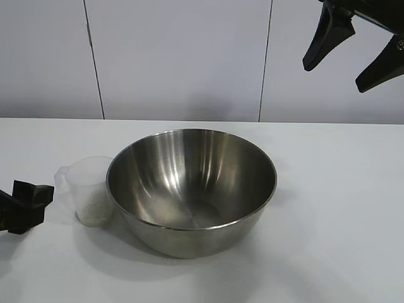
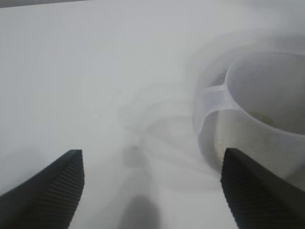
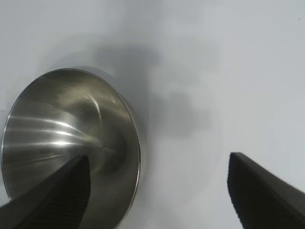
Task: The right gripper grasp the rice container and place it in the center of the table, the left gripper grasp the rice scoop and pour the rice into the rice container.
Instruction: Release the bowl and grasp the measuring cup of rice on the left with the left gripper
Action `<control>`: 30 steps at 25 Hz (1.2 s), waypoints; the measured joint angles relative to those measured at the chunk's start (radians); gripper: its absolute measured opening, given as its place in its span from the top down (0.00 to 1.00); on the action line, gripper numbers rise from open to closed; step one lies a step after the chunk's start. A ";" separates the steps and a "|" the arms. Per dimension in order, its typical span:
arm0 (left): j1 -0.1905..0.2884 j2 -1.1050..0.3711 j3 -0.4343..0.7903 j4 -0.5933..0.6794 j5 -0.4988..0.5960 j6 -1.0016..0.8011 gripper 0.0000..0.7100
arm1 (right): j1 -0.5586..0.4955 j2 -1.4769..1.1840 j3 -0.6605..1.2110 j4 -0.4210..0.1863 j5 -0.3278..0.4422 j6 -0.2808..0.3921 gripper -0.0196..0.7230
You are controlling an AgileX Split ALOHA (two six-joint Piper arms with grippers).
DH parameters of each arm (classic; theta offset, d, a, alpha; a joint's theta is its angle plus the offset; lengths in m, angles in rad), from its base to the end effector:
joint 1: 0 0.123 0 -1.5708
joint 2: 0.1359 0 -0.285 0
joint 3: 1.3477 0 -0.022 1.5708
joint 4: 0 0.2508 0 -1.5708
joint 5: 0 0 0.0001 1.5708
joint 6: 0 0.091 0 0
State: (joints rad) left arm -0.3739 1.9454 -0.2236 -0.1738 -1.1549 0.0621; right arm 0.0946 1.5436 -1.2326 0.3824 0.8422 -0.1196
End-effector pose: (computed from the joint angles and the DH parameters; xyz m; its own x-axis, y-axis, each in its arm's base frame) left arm 0.2144 -0.0687 0.0780 -0.4363 0.1619 -0.8851 0.2266 0.9717 0.0661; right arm 0.3215 0.0560 0.2972 -0.8773 0.0533 -0.4770 -0.1107 0.9446 0.3091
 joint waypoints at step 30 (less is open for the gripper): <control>0.000 0.091 -0.174 0.004 0.003 0.003 0.20 | 0.000 0.000 0.000 0.003 -0.001 0.000 0.24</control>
State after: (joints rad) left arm -0.3739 2.0365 -0.3980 -0.1698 -1.1520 0.0655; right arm 0.0946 1.5436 -1.2326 0.3851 0.8412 -0.1196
